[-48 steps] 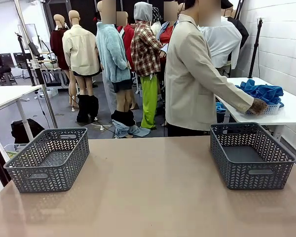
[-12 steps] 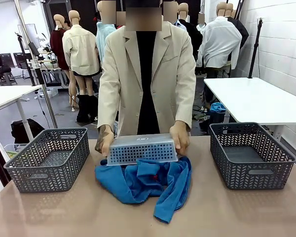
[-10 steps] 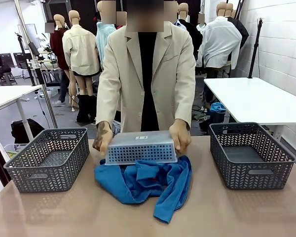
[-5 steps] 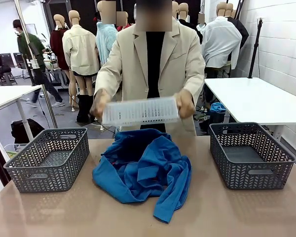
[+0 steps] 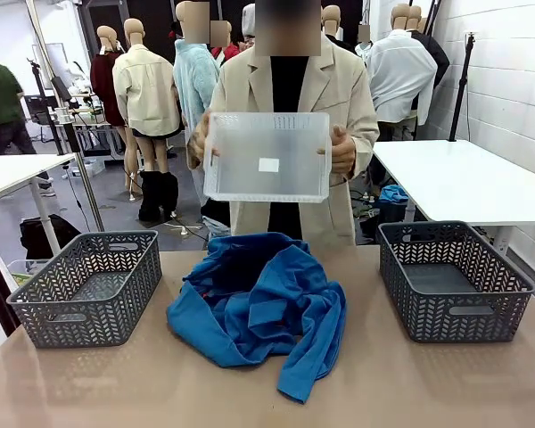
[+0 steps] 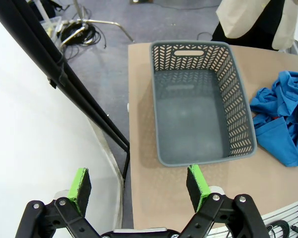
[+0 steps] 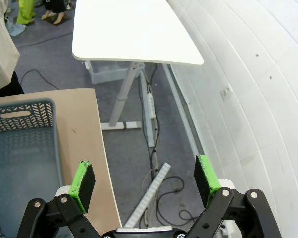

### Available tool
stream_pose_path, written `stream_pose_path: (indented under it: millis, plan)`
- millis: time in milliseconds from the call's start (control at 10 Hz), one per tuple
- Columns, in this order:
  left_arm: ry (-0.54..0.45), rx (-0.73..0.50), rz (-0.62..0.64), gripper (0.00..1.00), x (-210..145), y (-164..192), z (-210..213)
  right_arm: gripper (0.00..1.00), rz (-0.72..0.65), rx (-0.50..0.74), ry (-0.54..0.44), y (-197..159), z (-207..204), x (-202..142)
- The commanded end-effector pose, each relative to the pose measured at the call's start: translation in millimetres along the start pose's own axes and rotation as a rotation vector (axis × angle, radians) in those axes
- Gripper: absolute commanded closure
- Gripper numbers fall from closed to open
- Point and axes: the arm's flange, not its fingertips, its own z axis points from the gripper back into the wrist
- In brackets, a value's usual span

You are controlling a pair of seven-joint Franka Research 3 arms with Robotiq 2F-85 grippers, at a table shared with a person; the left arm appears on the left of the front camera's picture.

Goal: Sort the tops and bottoms.
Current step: Lift clothes from the center of the table with your left hand.

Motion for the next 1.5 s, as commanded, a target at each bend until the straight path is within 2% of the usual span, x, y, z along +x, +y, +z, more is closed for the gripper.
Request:
stream_pose_path:
  millis: [0, 1400]
  plan:
    - [0.001, 0.004, -0.002, 0.0, -0.6, 1.9, -0.3, 0.0, 0.018, -0.004, 0.001, 1.0, 0.1, 0.2]
    - [0.001, 0.004, -0.002, 0.0, -0.6, 1.9, -0.3, 0.0, 0.018, -0.004, 0.001, 1.0, 0.1, 0.2]
